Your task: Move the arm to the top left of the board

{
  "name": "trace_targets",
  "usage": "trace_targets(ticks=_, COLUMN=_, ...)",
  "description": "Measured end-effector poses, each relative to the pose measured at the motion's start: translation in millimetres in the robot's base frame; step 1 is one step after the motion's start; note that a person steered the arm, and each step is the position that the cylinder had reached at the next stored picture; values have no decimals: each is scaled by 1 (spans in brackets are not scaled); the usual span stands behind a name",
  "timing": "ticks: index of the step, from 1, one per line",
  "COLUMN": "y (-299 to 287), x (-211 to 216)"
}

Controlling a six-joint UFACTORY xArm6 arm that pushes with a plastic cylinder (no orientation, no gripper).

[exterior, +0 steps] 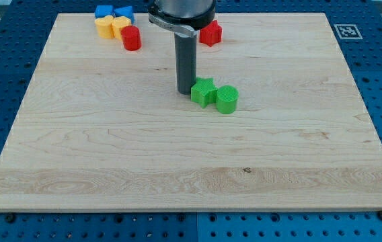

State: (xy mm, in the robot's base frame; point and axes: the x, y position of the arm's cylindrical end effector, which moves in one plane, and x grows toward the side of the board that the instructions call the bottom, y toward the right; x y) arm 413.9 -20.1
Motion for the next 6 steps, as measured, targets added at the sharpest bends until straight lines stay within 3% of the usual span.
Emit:
trace_targets(ticks=3, y=-261, x=-81)
trace_targets(ticks=5, y=-285, x=-107)
trace_targets(ticks=6, y=-285, x=-159)
